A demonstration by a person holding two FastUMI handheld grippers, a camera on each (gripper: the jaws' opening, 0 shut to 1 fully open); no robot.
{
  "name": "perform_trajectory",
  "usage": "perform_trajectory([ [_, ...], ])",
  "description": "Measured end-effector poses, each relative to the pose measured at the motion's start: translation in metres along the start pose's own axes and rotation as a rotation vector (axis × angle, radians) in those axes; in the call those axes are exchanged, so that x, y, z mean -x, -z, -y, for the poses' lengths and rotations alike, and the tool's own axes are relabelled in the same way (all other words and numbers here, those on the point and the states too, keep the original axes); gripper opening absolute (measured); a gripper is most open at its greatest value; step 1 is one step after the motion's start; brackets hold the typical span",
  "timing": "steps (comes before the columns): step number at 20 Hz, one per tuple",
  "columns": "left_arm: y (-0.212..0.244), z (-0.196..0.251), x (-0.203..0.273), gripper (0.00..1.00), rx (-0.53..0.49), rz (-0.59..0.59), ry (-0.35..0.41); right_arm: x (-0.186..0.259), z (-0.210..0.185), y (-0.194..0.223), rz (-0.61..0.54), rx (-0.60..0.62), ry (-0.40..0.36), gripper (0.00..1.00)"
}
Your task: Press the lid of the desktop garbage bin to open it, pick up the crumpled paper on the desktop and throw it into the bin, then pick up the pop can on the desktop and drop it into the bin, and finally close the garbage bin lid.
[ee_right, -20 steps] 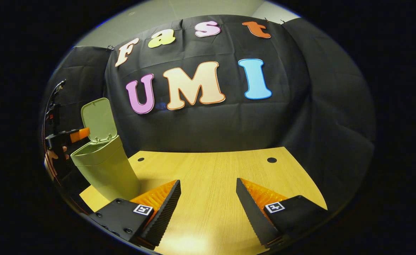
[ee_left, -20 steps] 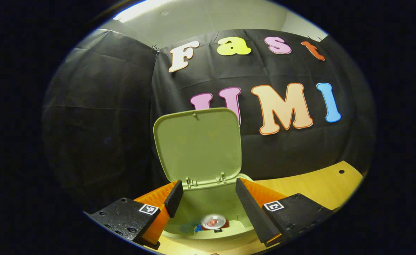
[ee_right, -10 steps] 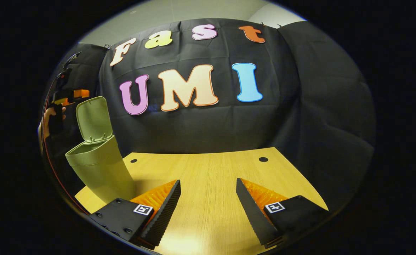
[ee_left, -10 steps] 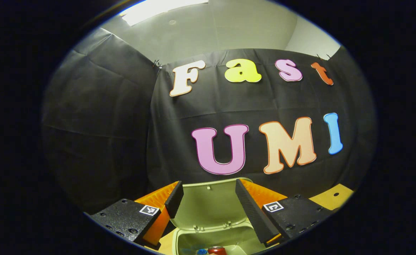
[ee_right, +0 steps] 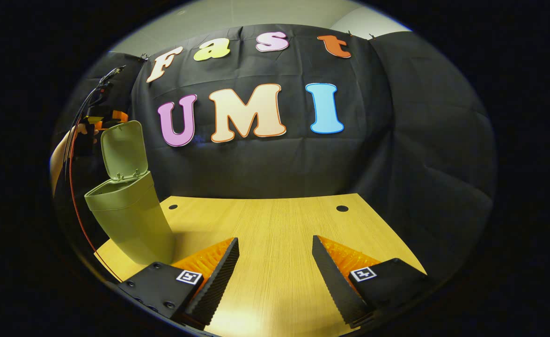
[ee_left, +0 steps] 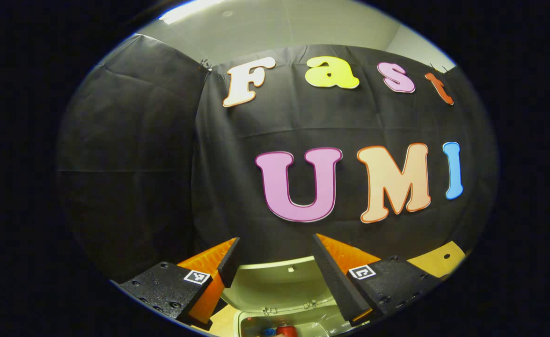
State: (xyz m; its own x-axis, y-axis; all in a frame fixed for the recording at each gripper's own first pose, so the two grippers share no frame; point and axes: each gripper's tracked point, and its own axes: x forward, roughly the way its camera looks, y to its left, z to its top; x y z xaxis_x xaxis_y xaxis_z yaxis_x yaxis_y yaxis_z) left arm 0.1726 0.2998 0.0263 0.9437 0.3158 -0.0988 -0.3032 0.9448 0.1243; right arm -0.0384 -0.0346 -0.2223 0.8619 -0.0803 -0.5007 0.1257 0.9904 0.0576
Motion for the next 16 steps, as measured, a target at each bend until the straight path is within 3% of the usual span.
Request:
perform_trajectory([
  [1, 0.002, 0.002, 0.003, 0.9, 0.009, -0.015, -0.003, -0.001, 0.001, -0.002, 0.001, 0.0, -0.006, 0.99],
  [2, 0.002, 0.003, 0.007, 0.95, 0.019, -0.01, -0.004, -0.002, 0.003, -0.003, 0.005, -0.001, -0.014, 0.99],
  [5, 0.008, 0.007, 0.027, 0.9, 0.04, -0.019, -0.013, -0.007, 0.006, -0.003, 0.001, -0.005, -0.042, 0.99],
  [7, 0.013, 0.012, 0.044, 0.94, 0.032, -0.025, -0.013, -0.011, 0.006, -0.001, -0.007, -0.003, -0.065, 0.99],
  [16, 0.054, 0.025, 0.105, 0.95, 0.044, -0.057, -0.002, -0.027, -0.02, 0.002, -0.02, 0.026, -0.177, 0.99],
])
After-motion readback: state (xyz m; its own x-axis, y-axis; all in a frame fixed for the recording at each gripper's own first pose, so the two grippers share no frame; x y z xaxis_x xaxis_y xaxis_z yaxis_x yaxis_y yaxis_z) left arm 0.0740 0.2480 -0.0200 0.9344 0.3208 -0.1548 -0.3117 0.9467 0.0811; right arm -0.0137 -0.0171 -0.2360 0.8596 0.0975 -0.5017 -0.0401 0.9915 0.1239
